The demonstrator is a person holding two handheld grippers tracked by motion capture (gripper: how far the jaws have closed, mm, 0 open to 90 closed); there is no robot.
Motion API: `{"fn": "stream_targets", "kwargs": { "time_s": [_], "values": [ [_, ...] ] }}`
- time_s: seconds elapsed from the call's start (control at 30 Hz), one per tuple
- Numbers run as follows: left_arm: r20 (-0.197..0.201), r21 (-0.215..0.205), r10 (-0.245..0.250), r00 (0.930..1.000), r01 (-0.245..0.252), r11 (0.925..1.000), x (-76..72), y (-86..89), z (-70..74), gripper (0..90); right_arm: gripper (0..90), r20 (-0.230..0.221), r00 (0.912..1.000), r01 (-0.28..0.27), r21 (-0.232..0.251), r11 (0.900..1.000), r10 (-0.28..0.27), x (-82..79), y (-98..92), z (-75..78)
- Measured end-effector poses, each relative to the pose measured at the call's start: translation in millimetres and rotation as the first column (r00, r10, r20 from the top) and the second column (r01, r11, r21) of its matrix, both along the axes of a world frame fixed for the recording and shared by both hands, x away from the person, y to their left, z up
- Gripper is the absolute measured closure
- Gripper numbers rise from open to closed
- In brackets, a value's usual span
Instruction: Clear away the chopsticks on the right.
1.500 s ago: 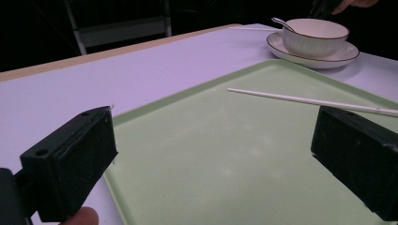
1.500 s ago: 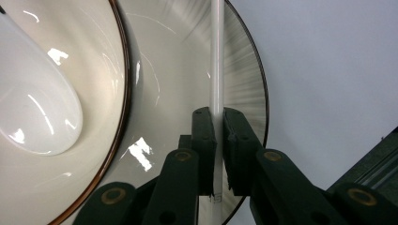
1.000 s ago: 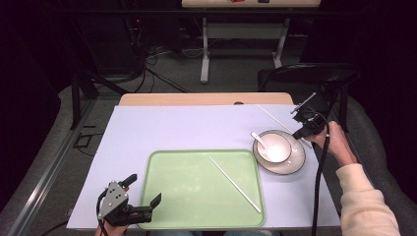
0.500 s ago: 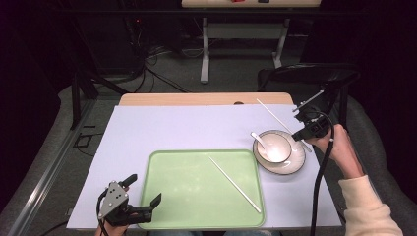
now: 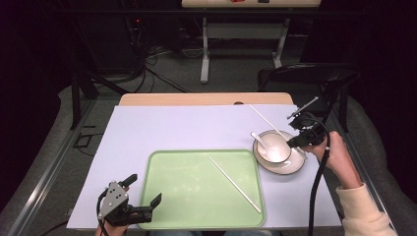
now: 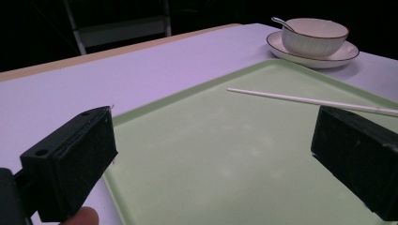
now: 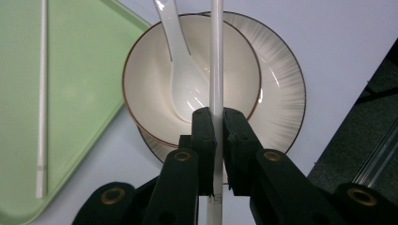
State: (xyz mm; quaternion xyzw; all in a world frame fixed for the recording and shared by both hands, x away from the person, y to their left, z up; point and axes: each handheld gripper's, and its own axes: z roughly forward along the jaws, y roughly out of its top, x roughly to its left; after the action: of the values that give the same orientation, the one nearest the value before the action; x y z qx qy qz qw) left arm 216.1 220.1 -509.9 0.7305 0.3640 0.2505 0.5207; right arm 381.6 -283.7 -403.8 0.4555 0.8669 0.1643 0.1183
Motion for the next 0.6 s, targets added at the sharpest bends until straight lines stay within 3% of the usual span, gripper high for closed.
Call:
{"fn": "stream_targets", "kwargs": {
  "time_s": [0.07, 0.1, 0.23, 0.47, 0.5, 0.6],
  "values": [
    [0.001, 0.000, 0.001, 1.0000, -0.001, 1.0000, 0.2, -0.3, -0.2, 0.3, 83.8, 0.000, 1.0000, 0.000, 0.000, 1.000, 0.000, 0.0, 0.0, 0.0],
    [0.001, 0.000, 0.001, 1.0000, -0.001, 1.0000, 0.2, -0.3, -0.2, 0.3, 83.8, -0.008, 0.9995, -0.032, 0.002, 1.000, 0.032, -11.0, 12.4, -5.3],
    [0.001, -0.001, 0.001, 1.0000, -0.001, 1.0000, 0.4, -0.5, -0.4, 0.3, 83.7, -0.020, 0.9982, -0.056, -0.004, 0.998, 0.056, -18.0, 22.9, -11.6],
    [0.000, 0.001, 0.002, 1.0000, -0.002, 1.0000, 0.1, 0.1, -0.2, 0.3, 83.7, -0.019, 0.9978, -0.064, -0.005, 0.998, 0.063, -19.4, 24.8, -12.4],
    [0.000, 0.001, 0.002, 1.0000, -0.002, 1.0000, 0.1, 0.1, -0.2, 0.3, 83.7, -0.031, 0.9960, -0.084, 0.007, 0.996, 0.084, -25.3, 38.3, -20.1],
    [0.000, 0.000, 0.000, 1.0000, 0.000, 1.0000, -0.2, 0.1, 0.0, 0.2, 83.7, -0.049, 0.9936, -0.102, 0.004, 0.995, 0.102, -27.9, 46.9, -28.2]
  ]
}}
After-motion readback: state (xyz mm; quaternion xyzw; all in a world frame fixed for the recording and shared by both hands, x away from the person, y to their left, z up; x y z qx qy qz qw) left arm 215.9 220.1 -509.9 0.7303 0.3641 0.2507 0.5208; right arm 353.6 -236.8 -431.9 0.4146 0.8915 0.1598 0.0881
